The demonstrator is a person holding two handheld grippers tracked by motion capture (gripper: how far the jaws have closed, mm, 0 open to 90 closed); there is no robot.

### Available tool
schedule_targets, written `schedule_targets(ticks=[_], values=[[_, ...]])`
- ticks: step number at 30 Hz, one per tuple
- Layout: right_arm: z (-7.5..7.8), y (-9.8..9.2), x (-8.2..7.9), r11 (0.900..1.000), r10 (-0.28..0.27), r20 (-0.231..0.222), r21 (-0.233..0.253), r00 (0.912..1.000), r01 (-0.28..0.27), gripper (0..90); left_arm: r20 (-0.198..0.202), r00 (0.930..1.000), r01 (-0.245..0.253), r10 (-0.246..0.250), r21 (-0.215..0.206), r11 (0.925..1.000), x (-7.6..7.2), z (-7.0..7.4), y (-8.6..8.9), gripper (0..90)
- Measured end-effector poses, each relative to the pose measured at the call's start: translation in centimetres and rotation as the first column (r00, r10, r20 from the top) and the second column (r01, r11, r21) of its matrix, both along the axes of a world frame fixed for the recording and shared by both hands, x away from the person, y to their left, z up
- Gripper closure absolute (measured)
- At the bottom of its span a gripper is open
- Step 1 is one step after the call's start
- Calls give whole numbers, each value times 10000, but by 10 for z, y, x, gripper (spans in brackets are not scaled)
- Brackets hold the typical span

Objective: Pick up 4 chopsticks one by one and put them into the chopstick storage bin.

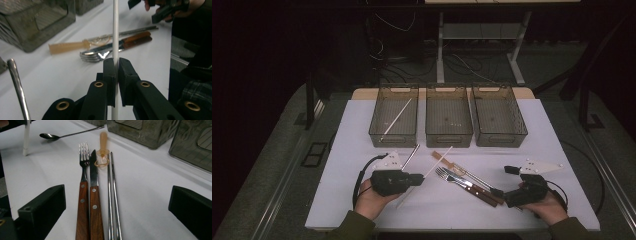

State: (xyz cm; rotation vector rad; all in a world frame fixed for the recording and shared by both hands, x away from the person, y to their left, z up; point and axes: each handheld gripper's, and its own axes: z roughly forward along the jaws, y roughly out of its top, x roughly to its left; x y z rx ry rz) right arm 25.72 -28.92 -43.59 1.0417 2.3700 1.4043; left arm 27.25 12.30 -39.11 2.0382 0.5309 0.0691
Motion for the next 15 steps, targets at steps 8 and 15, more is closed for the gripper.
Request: schedule_targets(ticks=[8,15], values=[[0,0,0,10000,-18,-16,9,10000,18,13,547,9980,-308,332,-430,9986,11,20,2,847],[0,0,0,10000,-12,-47,27,10000,12,13,538,9962,-647,691,-785,9948,26,25,12,847]])
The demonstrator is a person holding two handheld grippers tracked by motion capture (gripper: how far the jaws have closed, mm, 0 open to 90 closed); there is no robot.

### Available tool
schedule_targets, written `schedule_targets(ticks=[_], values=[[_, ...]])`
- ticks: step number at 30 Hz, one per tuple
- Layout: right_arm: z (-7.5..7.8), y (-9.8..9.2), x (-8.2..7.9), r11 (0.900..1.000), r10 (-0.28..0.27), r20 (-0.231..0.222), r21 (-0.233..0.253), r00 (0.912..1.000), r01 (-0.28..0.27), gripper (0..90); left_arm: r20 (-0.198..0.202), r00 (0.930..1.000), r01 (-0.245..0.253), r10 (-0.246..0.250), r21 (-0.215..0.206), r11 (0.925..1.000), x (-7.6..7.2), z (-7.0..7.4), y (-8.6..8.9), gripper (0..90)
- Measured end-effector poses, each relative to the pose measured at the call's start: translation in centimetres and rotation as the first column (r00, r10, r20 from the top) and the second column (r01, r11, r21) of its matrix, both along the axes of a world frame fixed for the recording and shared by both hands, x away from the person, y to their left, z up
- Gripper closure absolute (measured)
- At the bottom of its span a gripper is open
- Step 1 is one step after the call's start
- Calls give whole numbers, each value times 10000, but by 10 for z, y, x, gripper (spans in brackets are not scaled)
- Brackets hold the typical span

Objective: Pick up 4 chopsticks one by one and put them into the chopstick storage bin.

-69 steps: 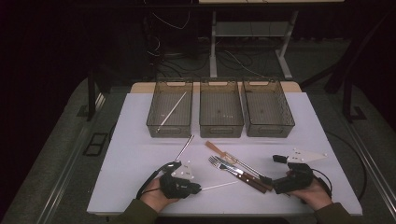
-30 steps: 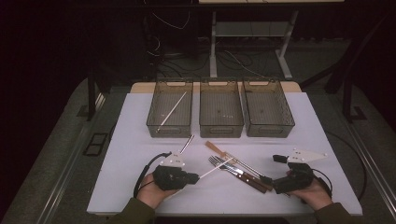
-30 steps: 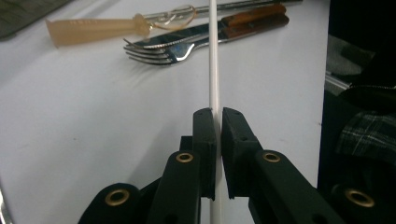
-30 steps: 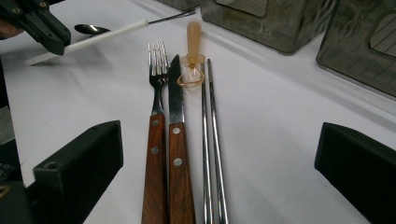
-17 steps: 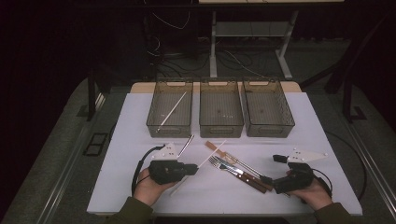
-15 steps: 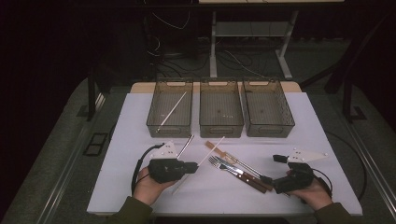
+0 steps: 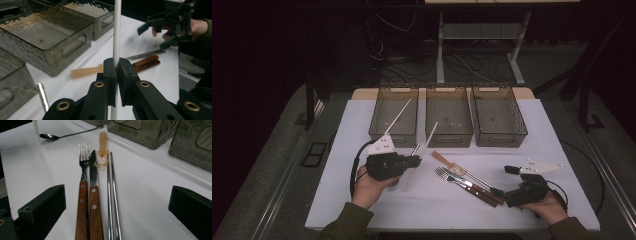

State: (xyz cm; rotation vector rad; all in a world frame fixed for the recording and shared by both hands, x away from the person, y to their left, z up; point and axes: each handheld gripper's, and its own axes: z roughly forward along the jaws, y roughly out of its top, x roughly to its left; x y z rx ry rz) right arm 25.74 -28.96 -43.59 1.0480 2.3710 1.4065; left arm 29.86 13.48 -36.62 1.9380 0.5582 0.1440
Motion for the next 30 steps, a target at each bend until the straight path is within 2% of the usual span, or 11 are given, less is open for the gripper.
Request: schedule_targets(ticks=[8,17,20,26,30], values=[[0,0,0,10000,-7,-29,27,10000,7,13,138,9990,-428,431,-187,9989,20,5,7,846],[-1,-1,1,10000,-25,-27,37,10000,25,13,357,9936,-1071,1073,-79,9942,45,14,12,846],[-1,-1,1,10000,-37,-48,44,10000,37,13,362,9919,-1217,1216,-9,9926,55,21,16,846],[-1,-2,0,10000,-62,-64,59,10000,62,13,389,9875,-1521,1525,-128,9883,76,40,25,846],[-1,-4,0,9998,-159,-106,123,9998,161,13,515,9817,-1824,1831,-176,9831,92,51,30,846]])
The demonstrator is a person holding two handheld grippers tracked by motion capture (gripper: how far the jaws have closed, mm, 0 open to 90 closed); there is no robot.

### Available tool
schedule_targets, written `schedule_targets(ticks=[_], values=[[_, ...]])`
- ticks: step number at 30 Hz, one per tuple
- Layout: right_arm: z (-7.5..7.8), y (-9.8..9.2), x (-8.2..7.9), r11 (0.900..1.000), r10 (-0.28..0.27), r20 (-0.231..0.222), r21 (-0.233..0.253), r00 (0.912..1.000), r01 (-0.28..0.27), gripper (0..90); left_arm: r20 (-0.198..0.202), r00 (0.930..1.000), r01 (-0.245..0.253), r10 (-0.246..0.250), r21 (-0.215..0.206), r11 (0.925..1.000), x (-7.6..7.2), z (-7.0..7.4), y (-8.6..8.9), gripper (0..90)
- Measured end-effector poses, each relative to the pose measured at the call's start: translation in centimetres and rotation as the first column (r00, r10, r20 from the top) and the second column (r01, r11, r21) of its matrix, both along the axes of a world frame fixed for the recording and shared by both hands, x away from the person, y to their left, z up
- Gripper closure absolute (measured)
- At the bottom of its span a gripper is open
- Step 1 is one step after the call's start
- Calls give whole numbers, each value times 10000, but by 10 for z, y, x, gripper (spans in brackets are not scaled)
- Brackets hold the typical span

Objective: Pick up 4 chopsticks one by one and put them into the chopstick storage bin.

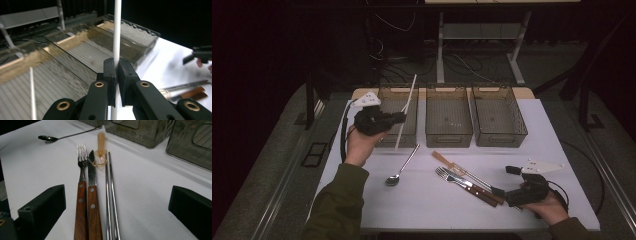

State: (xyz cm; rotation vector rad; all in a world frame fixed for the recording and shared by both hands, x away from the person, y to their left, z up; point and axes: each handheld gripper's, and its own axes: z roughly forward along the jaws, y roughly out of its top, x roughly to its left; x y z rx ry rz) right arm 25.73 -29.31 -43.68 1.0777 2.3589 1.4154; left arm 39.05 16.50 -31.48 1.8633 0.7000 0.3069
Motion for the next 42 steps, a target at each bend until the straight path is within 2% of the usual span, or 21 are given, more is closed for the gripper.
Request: schedule_targets(ticks=[5,7,10,14,18,20,24,31,32,34,36,38,42], values=[[0,2,-1,10000,67,44,-57,10000,-67,13,261,9981,-556,553,117,9984,17,4,7,846],[0,1,-1,10000,56,28,-22,10000,-56,13,361,9956,-881,870,304,9956,25,3,8,846],[0,0,-1,10000,64,40,-6,10000,-64,13,389,9911,-1290,1276,350,9910,37,1,11,845],[0,1,-1,9999,100,11,5,9999,-100,13,209,9849,-1726,1719,354,9844,51,-7,15,846],[1,1,-1,9999,119,33,21,9999,-119,13,-110,9805,-1944,1961,876,9770,60,-20,17,846],[0,1,-1,9999,124,41,18,9999,-124,13,-242,9788,-1991,2036,1233,9722,63,-27,17,846],[1,1,-1,9999,107,0,28,9999,-107,13,-672,9727,-2105,2223,1496,9661,65,-39,21,846],[0,1,-1,9999,110,36,3,9999,-110,13,-1264,9617,-2116,2431,2212,9520,65,-55,30,846],[0,1,-1,9999,116,38,15,9999,-116,13,-1288,9592,-2180,2518,2304,9484,65,-56,31,846],[0,2,-2,10000,94,-28,29,10000,-94,13,-1347,9569,-2254,2573,2147,9503,65,-57,34,845],[0,2,-1,9999,116,14,25,9999,-116,13,-1320,9556,-2307,2634,2205,9477,66,-58,34,844],[0,2,-1,9999,107,8,25,9999,-107,13,-1285,9529,-2395,2747,2366,9416,67,-60,33,843],[0,1,-1,9999,117,7,21,9999,-117,13,-1261,9514,-2454,2809,2403,9392,69,-63,31,840]])
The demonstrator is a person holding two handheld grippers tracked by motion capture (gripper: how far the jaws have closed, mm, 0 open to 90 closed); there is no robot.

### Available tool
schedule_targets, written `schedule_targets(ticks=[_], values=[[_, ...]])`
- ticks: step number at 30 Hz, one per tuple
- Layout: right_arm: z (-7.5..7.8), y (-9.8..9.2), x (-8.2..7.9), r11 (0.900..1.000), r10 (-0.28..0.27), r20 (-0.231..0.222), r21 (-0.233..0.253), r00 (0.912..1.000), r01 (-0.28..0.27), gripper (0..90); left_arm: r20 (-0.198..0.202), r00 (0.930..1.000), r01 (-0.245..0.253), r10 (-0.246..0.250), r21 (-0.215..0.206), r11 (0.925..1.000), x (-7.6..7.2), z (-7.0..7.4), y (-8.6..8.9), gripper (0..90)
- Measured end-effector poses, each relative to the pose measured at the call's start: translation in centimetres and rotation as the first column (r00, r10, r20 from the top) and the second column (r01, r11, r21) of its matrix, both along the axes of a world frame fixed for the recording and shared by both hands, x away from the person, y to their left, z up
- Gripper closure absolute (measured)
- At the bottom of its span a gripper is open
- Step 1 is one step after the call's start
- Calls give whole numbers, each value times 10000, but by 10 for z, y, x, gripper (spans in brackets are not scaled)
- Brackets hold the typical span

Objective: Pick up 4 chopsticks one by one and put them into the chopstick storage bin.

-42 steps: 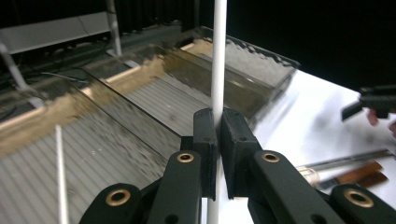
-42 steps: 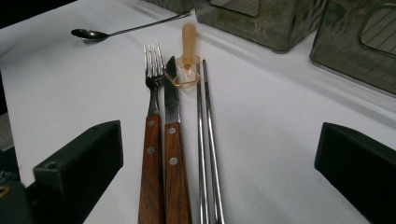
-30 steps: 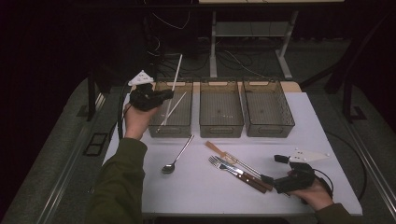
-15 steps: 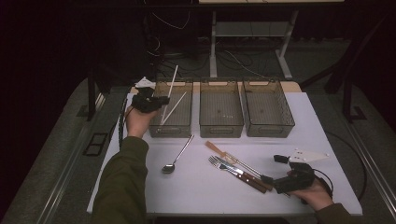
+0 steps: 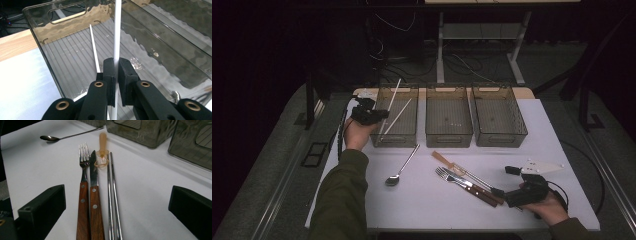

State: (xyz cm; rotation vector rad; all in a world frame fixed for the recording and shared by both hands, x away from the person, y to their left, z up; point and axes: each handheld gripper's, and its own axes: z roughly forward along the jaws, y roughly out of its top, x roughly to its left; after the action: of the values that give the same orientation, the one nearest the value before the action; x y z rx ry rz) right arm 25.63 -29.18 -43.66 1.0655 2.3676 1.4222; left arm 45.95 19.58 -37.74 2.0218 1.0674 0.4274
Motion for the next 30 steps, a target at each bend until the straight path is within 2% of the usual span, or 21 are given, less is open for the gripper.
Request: schedule_targets(ticks=[3,6,8,12,15,23,26,30], values=[[0,0,0,10000,-3,-5,4,10000,3,13,-109,9999,-93,93,-68,9999,2,-3,-3,835],[0,0,0,10000,-7,-19,7,10000,7,13,-219,9997,-108,109,40,9999,4,-6,-5,828],[0,0,0,10000,-15,-40,9,10000,15,13,-329,9993,-172,169,-78,9998,5,-8,-7,822],[0,0,0,10000,-8,-18,2,10000,8,13,-433,9986,-310,303,-159,9994,6,-10,-8,749],[0,0,0,10000,11,47,-2,10000,-11,13,-343,9990,-293,278,-439,9986,6,-8,-8,705],[0,0,0,10000,-1,45,-19,10000,1,13,-29,9996,262,-265,-923,9954,-1,1,-12,547],[0,0,0,10000,-8,32,-19,10000,8,13,-24,9992,399,-403,-968,9945,-7,4,-15,487],[0,1,0,10000,-16,-18,-14,10000,16,13,260,9976,675,-648,-1253,9898,-18,8,-17,432]])
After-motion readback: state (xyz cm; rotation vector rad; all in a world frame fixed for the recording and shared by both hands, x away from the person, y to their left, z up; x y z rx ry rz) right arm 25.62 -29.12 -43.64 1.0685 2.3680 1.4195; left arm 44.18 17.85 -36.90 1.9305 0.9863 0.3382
